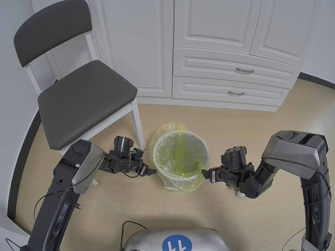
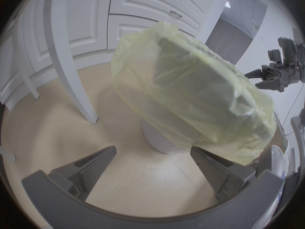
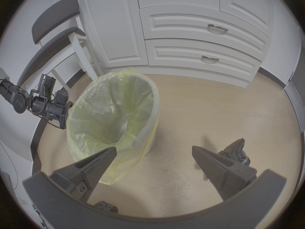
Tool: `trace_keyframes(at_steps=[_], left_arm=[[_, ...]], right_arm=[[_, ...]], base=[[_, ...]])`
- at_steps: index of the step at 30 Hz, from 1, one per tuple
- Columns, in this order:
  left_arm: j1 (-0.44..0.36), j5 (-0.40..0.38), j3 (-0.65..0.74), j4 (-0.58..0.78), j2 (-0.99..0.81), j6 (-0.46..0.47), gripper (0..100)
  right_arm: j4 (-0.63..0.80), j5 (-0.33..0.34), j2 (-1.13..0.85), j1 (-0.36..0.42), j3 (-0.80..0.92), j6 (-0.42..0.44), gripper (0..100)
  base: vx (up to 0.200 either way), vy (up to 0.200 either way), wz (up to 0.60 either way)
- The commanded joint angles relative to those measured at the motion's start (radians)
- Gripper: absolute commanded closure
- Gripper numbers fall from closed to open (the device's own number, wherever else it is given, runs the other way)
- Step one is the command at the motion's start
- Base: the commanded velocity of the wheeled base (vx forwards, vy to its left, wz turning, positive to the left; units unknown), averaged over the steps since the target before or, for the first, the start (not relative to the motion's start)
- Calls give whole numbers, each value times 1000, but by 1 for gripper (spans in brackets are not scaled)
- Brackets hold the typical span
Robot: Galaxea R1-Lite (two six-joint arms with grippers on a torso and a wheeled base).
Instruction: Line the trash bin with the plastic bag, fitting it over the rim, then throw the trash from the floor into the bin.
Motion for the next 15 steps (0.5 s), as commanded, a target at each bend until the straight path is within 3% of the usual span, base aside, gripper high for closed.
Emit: trace_keyframes(at_steps=[1,4,7,10,15], left_arm=[[1,2,-53,32,45,28,0],[17,0,0,34,23,108,0],[55,-4,181,40,-109,244,0],[67,-4,266,8,-169,279,0],[73,-7,434,-48,-330,252,0]], right_arm=[[0,0,3,-4,-2,0,0],[-2,0,-2,-7,-2,0,0],[0,0,-19,-9,4,0,0],[-2,0,-28,-9,5,0,0],[-4,0,-34,-9,-2,0,0]], base=[[0,0,0],[0,0,0],[0,0,0],[0,0,0],[0,0,0]])
